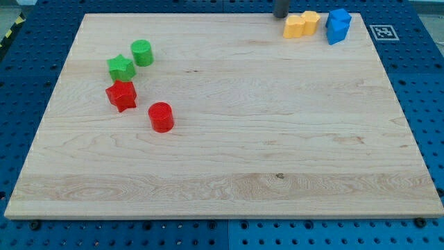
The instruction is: Place the yellow hexagon diagonal to the yellow heart
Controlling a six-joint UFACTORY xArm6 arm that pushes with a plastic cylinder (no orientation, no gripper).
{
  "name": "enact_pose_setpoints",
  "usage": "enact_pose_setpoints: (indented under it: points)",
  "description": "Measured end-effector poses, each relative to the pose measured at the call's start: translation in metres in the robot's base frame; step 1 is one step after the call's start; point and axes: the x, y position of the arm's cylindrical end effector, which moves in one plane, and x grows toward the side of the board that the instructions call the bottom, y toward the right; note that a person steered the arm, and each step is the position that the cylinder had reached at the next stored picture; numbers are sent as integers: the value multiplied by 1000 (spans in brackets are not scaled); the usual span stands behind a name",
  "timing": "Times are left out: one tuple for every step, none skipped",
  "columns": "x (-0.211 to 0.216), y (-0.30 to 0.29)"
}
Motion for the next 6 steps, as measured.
enact_pose_setpoints:
  points:
    - [-1, 37]
    - [4, 42]
    - [16, 42]
    - [32, 42]
    - [49, 53]
    - [70, 58]
